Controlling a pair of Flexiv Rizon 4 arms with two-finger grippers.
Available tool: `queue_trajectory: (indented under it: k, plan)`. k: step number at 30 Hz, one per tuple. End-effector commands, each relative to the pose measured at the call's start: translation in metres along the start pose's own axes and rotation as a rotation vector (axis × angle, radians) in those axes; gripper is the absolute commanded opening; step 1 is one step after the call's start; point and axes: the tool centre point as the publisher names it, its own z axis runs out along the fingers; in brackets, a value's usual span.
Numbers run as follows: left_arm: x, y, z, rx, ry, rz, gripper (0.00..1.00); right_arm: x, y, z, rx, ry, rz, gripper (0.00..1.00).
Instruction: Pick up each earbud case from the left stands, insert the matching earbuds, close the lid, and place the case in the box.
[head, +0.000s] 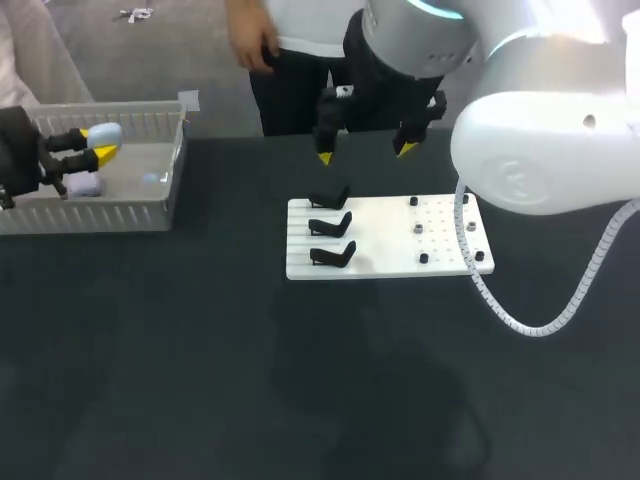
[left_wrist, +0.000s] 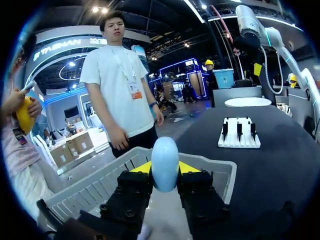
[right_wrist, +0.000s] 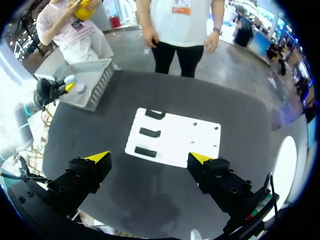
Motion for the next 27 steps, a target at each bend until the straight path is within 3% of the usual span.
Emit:
queue_trajectory:
  k: [1,2,4,6,7,12,20,27]
  plan:
    - [0.012,0.005,0.014,-0.084,0.018,-0.004,0.00,0.002,-0.004,0.002,-0.012,-0.012,0.004,1.00]
    - [0.015,0.006,0.016,-0.085,0.031,-0.012,0.16,0.003,-0.004,0.002,-0.014,-0.013,0.005,1.00]
    - [0.021,0.007,0.018,-0.094,0.048,-0.030,0.39,0.004,-0.005,0.003,-0.017,-0.013,0.005,1.00]
    - [0.027,0.011,0.020,-0.081,0.047,-0.043,0.83,0.005,-0.006,0.002,-0.020,-0.012,0.004,1.00]
    - [0.028,0.011,0.020,-0.082,0.048,-0.045,1.00,0.006,-0.007,0.001,-0.022,-0.013,0.003,1.00]
    - [0.011,-0.002,0.016,-0.088,0.036,-0.052,1.00,0.008,-0.012,-0.008,-0.054,-0.040,-0.042,1.00]
    - [-0.028,-0.067,0.010,-0.035,0.044,-0.084,1.00,0.016,-0.019,-0.027,-0.169,-0.085,-0.247,1.00]
    - [-0.045,-0.114,0.014,0.011,0.057,-0.121,1.00,0.021,-0.027,-0.034,-0.230,-0.073,-0.357,1.00]
